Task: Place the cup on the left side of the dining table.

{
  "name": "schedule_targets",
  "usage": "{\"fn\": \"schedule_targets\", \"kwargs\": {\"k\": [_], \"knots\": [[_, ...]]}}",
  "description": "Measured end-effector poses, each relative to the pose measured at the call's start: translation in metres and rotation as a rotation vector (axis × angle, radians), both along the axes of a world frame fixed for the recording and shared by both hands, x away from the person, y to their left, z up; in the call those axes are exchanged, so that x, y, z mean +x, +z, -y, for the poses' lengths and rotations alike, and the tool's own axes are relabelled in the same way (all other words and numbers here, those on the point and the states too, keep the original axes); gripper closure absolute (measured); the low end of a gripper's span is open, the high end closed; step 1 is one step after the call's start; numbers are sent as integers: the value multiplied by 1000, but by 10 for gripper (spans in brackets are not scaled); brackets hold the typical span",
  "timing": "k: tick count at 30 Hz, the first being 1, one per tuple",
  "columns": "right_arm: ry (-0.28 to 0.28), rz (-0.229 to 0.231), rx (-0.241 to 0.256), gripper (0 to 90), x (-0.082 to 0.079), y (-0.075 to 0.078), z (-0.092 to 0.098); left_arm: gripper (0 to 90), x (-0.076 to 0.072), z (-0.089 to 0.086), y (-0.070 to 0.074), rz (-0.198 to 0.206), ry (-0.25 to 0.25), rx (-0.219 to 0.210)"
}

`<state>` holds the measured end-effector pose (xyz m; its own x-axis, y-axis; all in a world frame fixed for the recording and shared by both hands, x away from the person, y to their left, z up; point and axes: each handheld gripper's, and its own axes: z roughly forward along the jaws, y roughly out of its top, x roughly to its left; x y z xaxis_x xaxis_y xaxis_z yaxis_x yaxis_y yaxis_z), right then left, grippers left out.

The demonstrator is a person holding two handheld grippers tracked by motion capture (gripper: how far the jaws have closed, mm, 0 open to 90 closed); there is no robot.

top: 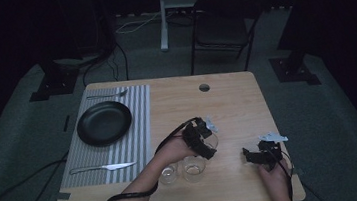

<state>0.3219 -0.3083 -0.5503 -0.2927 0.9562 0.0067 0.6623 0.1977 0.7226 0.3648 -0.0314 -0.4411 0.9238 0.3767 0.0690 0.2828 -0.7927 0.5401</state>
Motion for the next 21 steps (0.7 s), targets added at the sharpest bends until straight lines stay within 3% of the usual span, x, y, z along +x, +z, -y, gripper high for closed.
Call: {"fn": "schedule_targets", "kwargs": {"k": [21], "knots": [[0, 0, 0, 122, 0, 0, 0, 184, 4, -47, 4, 8, 92, 18]]}}
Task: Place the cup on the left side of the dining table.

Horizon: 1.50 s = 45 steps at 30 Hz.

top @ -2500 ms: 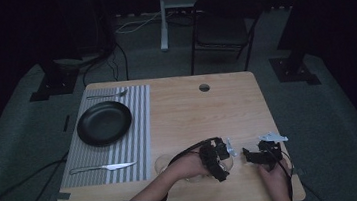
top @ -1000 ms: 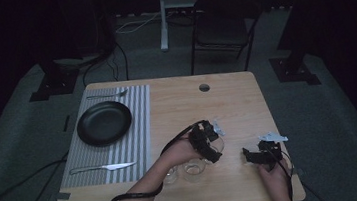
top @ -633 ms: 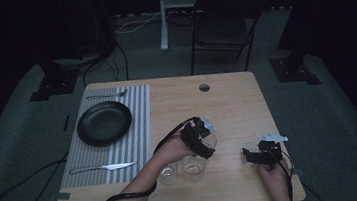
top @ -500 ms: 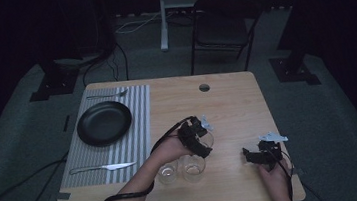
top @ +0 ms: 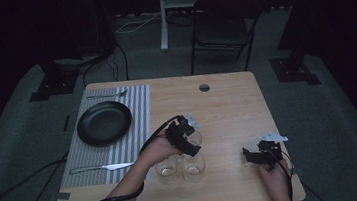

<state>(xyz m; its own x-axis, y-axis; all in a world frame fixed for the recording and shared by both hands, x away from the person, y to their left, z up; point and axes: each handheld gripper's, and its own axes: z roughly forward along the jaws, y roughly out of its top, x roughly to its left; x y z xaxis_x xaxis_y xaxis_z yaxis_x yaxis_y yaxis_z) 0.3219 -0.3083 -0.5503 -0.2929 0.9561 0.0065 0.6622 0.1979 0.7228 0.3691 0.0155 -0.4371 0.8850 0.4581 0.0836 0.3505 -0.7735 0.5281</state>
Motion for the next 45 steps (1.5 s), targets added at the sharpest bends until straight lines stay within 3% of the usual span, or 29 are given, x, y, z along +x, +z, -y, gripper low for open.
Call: {"fn": "schedule_targets", "kwargs": {"k": [5, 10, 14, 28, 29, 33, 45], "knots": [[0, 1, 0, 122, 0, 0, 0, 183, 0, -13, 1, -4, 22, 6], [1, 0, 0, 122, 0, 0, 0, 183, 4, -28, -2, -18, 74, -2], [1, 1, 0, 122, 0, 0, 0, 183, 4, -39, -3, -20, 91, 13], [-1, -1, 2, 122, 0, 0, 0, 183, 3, -71, -3, -28, 155, -3], [-1, -1, 2, 122, 0, 0, 0, 183, 1, -79, -1, -8, 189, -12], [-1, -1, 2, 122, 0, 0, 0, 183, 2, -91, 0, 1, 237, -12], [1, 0, -1, 122, 0, 0, 0, 183, 10, -130, 4, 9, 421, -40]]}}
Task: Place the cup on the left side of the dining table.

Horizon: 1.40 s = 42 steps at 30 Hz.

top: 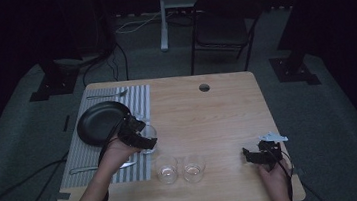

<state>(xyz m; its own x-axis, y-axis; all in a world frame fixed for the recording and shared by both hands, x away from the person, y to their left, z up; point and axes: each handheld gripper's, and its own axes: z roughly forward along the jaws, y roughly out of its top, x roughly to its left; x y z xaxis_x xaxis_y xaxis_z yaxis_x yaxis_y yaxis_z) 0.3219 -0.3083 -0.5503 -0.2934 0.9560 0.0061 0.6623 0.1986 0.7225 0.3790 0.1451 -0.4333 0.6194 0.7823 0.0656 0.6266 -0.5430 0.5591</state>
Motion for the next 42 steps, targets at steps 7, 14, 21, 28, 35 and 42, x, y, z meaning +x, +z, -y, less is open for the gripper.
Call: {"fn": "schedule_targets", "kwargs": {"k": [7, 14, 21, 28, 35, 42], "knots": [[-1, -1, 1, 122, 0, 0, 0, 183, 7, -20, -2, 6, 119, -21], [-1, -1, 1, 122, 0, 0, 0, 183, 6, -31, -7, 3, 139, 12], [-1, -1, 2, 122, 0, 0, 0, 183, 2, -45, -11, -15, 159, 16], [-1, -1, 1, 122, 0, 0, 0, 183, 1, -57, -13, -22, 177, 18], [-1, -1, 2, 122, 0, 0, 0, 183, 6, -62, -16, -28, 185, 7], [-1, -1, 2, 122, 0, 0, 0, 183, 12, -60, -10, -33, 179, -18]]}}
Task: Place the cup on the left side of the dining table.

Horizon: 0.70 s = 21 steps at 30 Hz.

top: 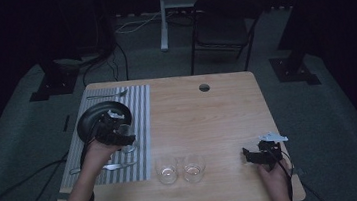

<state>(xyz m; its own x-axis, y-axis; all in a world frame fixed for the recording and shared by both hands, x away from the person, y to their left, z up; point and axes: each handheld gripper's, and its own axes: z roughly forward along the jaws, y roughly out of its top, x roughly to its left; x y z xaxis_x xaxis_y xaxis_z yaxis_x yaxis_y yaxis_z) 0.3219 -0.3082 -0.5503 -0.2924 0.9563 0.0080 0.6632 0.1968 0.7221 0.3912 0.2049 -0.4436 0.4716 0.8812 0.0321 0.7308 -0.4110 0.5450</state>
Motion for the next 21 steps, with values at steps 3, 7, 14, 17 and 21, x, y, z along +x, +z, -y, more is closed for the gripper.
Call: {"fn": "schedule_targets", "kwargs": {"k": [3, 7, 14, 17, 21], "knots": [[0, 0, 0, 122, 0, 0, 0, 183, 3, 2, -1, -16, -5, 8], [0, 0, 0, 122, 0, 0, 0, 183, 3, 5, -2, -5, 5, 11], [0, 0, 0, 122, 0, 0, 0, 183, 4, 7, -16, -10, 4, 31], [0, 0, 0, 122, 0, 0, 0, 180, 1, 6, -20, 35, -6, 17], [0, 0, 0, 122, 0, 0, 0, 177, 0, 5, -22, 47, 12, -7]]}}
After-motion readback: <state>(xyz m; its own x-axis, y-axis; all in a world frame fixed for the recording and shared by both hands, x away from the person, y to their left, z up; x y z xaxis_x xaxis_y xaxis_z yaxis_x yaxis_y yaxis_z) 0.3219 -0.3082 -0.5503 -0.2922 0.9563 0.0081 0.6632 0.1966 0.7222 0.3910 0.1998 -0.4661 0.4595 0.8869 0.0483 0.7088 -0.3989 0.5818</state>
